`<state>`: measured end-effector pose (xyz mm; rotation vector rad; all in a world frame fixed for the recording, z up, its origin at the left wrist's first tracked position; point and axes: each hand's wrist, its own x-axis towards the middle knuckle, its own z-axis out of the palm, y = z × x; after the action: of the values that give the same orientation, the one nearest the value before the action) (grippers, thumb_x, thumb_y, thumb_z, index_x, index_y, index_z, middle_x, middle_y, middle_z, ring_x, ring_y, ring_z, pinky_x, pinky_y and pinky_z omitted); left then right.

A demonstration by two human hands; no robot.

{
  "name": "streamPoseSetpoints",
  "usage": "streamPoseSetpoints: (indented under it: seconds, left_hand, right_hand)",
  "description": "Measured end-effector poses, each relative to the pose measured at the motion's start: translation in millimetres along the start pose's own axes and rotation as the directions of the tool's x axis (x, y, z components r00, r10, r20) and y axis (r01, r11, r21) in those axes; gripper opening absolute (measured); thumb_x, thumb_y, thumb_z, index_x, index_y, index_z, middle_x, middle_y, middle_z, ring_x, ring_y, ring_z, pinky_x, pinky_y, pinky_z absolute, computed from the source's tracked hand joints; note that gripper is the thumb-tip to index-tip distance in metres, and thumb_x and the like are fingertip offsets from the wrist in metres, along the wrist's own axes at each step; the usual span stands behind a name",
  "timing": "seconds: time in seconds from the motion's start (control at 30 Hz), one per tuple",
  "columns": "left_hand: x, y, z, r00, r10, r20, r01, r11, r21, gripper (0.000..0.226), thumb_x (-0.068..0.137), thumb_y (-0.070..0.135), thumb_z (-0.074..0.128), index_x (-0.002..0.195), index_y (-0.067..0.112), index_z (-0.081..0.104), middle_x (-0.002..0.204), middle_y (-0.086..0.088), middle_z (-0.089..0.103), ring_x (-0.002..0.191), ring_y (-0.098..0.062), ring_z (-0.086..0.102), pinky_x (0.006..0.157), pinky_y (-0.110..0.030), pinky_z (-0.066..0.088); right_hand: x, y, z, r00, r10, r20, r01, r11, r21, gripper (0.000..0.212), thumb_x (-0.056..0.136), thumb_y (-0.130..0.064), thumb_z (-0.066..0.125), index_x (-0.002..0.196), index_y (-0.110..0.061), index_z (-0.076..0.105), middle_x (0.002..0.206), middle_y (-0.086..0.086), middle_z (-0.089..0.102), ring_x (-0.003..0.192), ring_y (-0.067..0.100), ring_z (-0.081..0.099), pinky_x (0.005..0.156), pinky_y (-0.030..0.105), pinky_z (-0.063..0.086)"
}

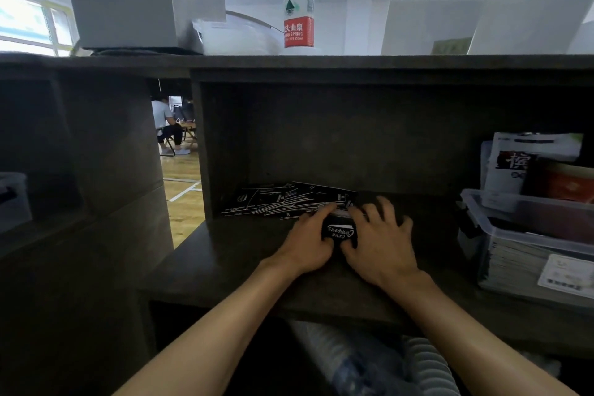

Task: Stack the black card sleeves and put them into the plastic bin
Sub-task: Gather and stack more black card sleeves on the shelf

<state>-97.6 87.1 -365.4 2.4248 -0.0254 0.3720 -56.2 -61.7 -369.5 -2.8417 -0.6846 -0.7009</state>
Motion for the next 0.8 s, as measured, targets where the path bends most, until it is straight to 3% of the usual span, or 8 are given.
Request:
streamPoseSetpoints:
  seconds: [0.13,0.27,0.37,0.47,0.57,0.67,0.8]
  left_hand:
    - [4.0,4.8,6.0,1.0,-0.01,-0.02,0.011,1.0,0.029,0.078,0.089,0.004,0.054,0.154,0.032,0.022,0.15,-0.013,0.036,0.14,-0.029,0.034,0.116,-0.042,0.032]
    - [11.9,6.2,4.1,1.0,-0.009,0.003,0.009,0.999,0.043,0.077,0.09,0.003,0.05,0.156,0.026,0.017,0.156,-0.012,0.03,0.144,-0.028,0.029,0.118,-0.04,0.028]
    - [19.6,5.0,1.0,0.996,0.028,0.081,-0.037,0.994,0.104,0.068,0.093,0.014,0.049,0.154,0.029,0.023,0.151,-0.011,0.04,0.135,-0.027,0.042,0.112,-0.04,0.037]
    - [46.5,4.1,-13.6,0.99,0.1,-0.104,-0.092,0.993,0.075,0.036,0.098,0.025,0.043,0.13,0.029,0.058,0.119,-0.002,0.067,0.104,-0.022,0.063,0.089,-0.034,0.051]
    - [98.0,-4.4,-25.4,0.949,0.08,-0.305,-0.013,0.976,0.216,0.025,0.097,0.022,0.047,0.114,0.023,0.066,0.11,-0.006,0.071,0.098,-0.026,0.066,0.086,-0.039,0.054]
    - [148.3,-12.5,-19.2,0.987,-0.027,-0.159,0.093,0.903,0.42,0.029,0.095,0.022,0.053,0.122,0.019,0.061,0.122,-0.013,0.065,0.112,-0.032,0.061,0.096,-0.039,0.049]
    - [191.4,-25.1,-8.3,0.994,-0.099,-0.039,0.102,0.795,0.598,0.045,0.091,0.025,0.059,0.134,0.015,0.052,0.135,-0.013,0.056,0.123,-0.03,0.054,0.104,-0.039,0.041]
  right_hand:
    - [7.5,-4.6,-1.3,0.998,-0.004,0.059,0.0,0.998,0.066,0.063,0.089,-0.046,0.057,0.142,-0.021,0.035,0.14,0.006,0.039,0.131,0.025,0.033,0.103,0.054,0.038]
    - [19.6,7.0,-10.3,0.997,-0.046,0.066,0.039,0.994,0.104,0.06,0.088,-0.04,0.061,0.142,-0.024,0.037,0.136,0.004,0.04,0.127,0.024,0.034,0.103,0.052,0.038]
    - [16.7,17.5,-2.9,0.996,-0.067,0.051,0.062,0.994,0.09,0.063,0.091,-0.047,0.054,0.146,-0.024,0.032,0.136,0.004,0.038,0.126,0.023,0.034,0.101,0.049,0.04]
    - [10.7,23.9,6.8,0.998,-0.066,-0.003,0.066,0.992,0.107,0.065,0.091,-0.053,0.051,0.146,-0.025,0.029,0.131,0.001,0.039,0.121,0.02,0.035,0.098,0.045,0.043]
    - [10.5,23.2,9.3,0.997,-0.063,-0.043,0.068,0.992,0.11,0.062,0.091,-0.054,0.05,0.144,-0.027,0.031,0.128,-0.001,0.039,0.12,0.018,0.034,0.097,0.043,0.044]
    - [8.9,21.4,11.4,0.997,-0.064,-0.053,0.07,0.991,0.114,0.06,0.092,-0.054,0.048,0.144,-0.029,0.03,0.129,-0.003,0.038,0.12,0.016,0.034,0.099,0.042,0.043]
    - [7.5,19.9,13.8,0.997,-0.062,-0.049,0.067,0.99,0.121,0.059,0.093,-0.054,0.046,0.144,-0.031,0.028,0.132,-0.004,0.037,0.122,0.015,0.033,0.101,0.042,0.041]
